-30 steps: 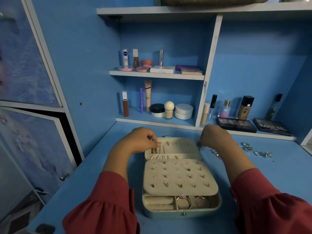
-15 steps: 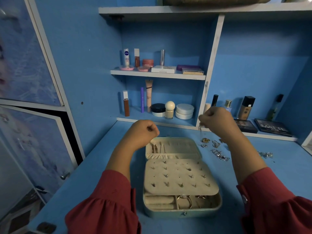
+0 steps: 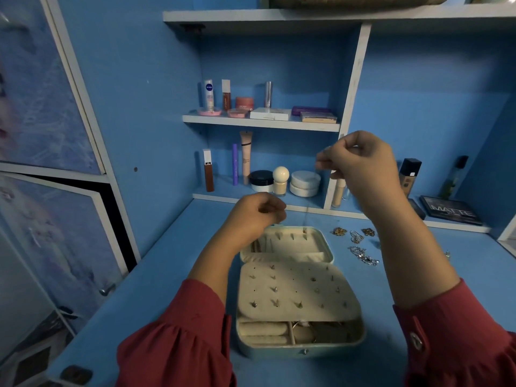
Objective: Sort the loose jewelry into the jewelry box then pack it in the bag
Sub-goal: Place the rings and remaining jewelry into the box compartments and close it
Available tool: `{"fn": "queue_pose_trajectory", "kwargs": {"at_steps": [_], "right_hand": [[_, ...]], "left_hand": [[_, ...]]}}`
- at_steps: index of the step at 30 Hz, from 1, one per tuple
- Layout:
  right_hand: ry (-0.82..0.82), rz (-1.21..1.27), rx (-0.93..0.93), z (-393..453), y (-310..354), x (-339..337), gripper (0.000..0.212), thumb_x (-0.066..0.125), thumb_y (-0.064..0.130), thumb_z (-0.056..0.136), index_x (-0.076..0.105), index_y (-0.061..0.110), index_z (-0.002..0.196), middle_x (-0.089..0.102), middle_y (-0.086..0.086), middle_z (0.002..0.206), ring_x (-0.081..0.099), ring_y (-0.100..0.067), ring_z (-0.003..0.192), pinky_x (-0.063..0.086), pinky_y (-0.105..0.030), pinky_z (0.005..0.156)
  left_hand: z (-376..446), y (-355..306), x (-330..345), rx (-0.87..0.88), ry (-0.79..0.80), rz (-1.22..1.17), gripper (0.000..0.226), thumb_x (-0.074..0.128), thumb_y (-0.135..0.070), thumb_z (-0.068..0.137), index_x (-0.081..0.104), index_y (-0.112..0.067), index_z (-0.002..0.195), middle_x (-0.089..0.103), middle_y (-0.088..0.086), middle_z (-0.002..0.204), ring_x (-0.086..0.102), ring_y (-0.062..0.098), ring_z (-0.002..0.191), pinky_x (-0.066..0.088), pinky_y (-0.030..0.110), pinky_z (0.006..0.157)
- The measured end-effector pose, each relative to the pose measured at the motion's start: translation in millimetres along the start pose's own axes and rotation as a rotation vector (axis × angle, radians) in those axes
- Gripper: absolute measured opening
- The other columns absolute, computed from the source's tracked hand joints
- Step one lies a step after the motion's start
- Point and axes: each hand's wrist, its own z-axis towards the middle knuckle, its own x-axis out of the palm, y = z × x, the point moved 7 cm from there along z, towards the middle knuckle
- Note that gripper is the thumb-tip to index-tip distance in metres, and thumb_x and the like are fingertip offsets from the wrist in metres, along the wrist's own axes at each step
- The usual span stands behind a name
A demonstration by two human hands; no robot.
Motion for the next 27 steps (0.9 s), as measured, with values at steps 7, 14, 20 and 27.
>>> {"fn": "queue_pose_trajectory", "kwargs": {"at_steps": [7,14,20,27], "right_hand": [[0.144,-0.07,0.012,-8.2,-0.1,22.5,0.009,0.059,0.008,0.086,0.057,0.01,0.077,0.074,-0.006,0.075,0.072,-0.017,0.074,0.055,-0.034,0.068],[0.215,-0.23,0.063,-9.3,-13.6,30.3,0.007,0.065,0.014,0.082,0.06,0.01,0.081,0.074,0.0,0.069,0.072,-0.019,0.077,0.058,-0.046,0.078],[0.258,-0.237,0.05,-13.7,-8.8,35.6,0.01,0.065,0.014,0.085,0.059,0.012,0.077,0.074,-0.002,0.07,0.072,-0.015,0.073,0.059,-0.041,0.075],[0.214,-0.252,0.057,-10.7,-8.9,28.9,0.007,0.066,0.013,0.083,0.06,0.009,0.08,0.073,0.0,0.067,0.072,-0.019,0.075,0.059,-0.044,0.076]], "left_hand": [[-5.2,-4.1,17.3,-0.012,0.13,-0.081,0.019,0.067,-0.003,0.085,0.067,-0.008,0.103,0.071,0.004,0.087,0.063,-0.003,0.064,0.042,0.006,0.055],[-2.4,6.2,23.8,-0.068,0.158,0.013,0.018,0.071,-0.004,0.081,0.067,-0.017,0.094,0.069,-0.001,0.09,0.064,0.013,0.082,0.053,0.025,0.081],[-2.9,9.9,35.6,-0.068,0.229,0.003,0.027,0.071,0.0,0.079,0.069,-0.02,0.098,0.067,-0.002,0.088,0.063,0.014,0.083,0.054,0.037,0.091],[6.7,18.3,36.0,-0.046,0.231,0.424,0.014,0.067,-0.01,0.085,0.075,-0.015,0.096,0.072,0.001,0.103,0.064,0.01,0.095,0.048,0.023,0.091]]}}
